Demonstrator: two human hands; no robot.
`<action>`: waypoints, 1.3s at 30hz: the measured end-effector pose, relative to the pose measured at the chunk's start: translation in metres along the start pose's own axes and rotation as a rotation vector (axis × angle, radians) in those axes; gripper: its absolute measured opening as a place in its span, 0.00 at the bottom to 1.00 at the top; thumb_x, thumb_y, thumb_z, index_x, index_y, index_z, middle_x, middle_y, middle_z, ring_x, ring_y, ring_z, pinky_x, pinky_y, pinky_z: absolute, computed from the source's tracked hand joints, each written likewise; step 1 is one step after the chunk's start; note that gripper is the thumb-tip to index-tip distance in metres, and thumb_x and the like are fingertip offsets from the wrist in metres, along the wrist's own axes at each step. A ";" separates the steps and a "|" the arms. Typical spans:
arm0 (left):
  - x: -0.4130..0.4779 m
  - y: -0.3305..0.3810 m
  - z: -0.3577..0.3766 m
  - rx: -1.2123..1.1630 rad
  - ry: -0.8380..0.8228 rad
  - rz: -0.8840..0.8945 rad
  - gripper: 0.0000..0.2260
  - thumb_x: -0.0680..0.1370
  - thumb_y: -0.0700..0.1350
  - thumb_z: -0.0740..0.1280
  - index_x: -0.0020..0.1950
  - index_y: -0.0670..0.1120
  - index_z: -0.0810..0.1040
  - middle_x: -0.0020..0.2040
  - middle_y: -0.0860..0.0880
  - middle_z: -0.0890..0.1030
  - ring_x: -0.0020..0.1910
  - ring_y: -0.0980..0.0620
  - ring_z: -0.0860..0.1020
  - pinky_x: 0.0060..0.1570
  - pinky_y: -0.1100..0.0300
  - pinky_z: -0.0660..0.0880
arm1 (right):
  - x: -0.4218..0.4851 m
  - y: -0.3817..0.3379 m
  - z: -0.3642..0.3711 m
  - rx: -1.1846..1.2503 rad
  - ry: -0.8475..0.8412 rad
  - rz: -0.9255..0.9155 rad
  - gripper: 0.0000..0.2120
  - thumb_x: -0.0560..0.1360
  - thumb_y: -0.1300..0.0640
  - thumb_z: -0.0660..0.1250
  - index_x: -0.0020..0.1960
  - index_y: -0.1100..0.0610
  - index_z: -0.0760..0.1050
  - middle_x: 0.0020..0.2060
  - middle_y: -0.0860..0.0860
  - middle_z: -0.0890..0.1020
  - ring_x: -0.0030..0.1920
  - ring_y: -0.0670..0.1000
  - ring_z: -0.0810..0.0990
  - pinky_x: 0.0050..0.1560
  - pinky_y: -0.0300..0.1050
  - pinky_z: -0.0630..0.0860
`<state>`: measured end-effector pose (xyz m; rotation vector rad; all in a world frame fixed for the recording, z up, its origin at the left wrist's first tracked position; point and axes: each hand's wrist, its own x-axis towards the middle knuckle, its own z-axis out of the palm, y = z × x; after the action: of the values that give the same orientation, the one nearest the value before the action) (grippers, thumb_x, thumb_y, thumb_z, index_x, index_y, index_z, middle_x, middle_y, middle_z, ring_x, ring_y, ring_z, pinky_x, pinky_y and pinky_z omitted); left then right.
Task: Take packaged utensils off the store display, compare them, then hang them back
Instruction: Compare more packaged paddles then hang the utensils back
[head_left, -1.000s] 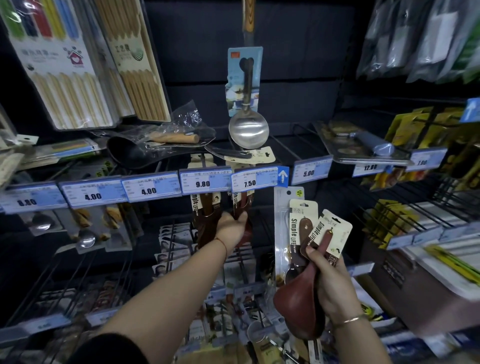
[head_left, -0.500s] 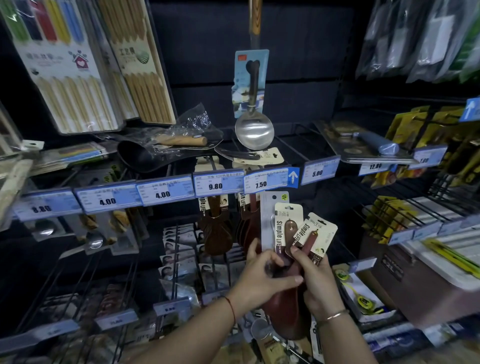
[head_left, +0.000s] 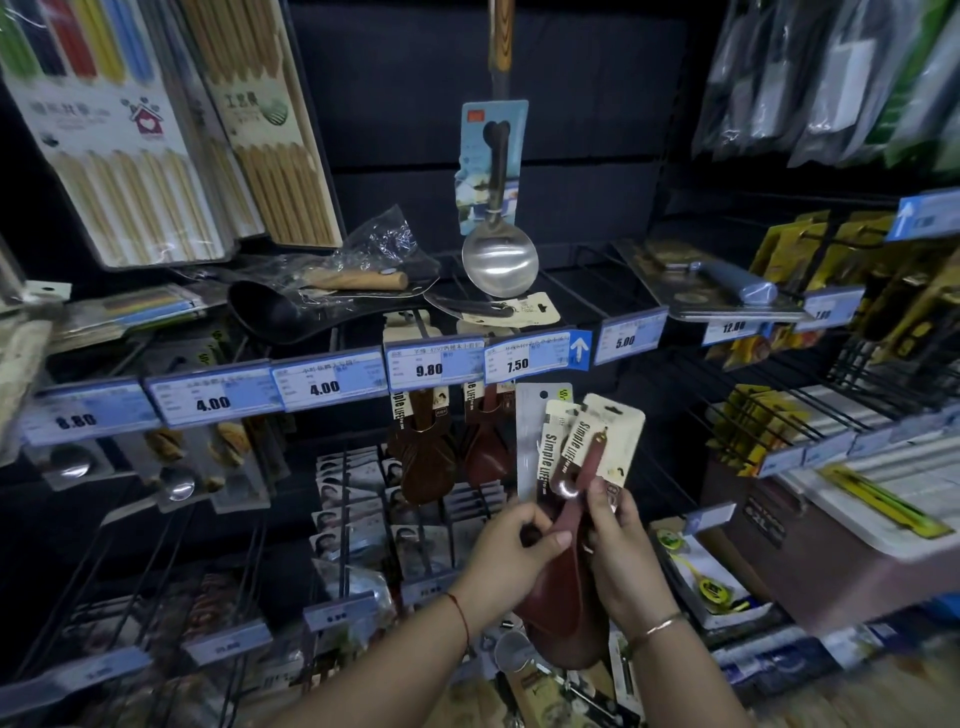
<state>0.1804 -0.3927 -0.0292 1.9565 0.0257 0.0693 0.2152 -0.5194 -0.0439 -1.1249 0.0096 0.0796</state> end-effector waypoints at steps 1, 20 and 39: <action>0.001 0.002 -0.001 -0.018 0.006 -0.012 0.11 0.75 0.47 0.70 0.36 0.52 0.71 0.39 0.53 0.75 0.39 0.58 0.74 0.41 0.61 0.69 | -0.001 0.001 -0.001 -0.044 -0.006 0.008 0.16 0.77 0.47 0.64 0.59 0.55 0.73 0.44 0.54 0.86 0.41 0.48 0.85 0.36 0.38 0.79; -0.004 -0.041 -0.014 0.127 0.060 0.057 0.10 0.82 0.48 0.57 0.63 0.51 0.71 0.55 0.52 0.81 0.55 0.56 0.78 0.57 0.57 0.75 | 0.009 0.017 -0.059 0.004 0.130 0.046 0.19 0.73 0.64 0.71 0.58 0.47 0.72 0.45 0.52 0.87 0.41 0.51 0.86 0.33 0.43 0.80; 0.031 -0.042 -0.023 0.144 0.257 0.182 0.19 0.81 0.45 0.60 0.65 0.68 0.63 0.61 0.65 0.76 0.62 0.71 0.71 0.58 0.80 0.64 | 0.030 0.022 -0.079 -0.015 0.164 0.054 0.19 0.73 0.71 0.69 0.52 0.48 0.74 0.43 0.55 0.85 0.36 0.49 0.85 0.35 0.40 0.82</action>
<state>0.2108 -0.3541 -0.0589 2.0785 0.0220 0.4494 0.2459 -0.5794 -0.0987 -1.1435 0.1860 0.0349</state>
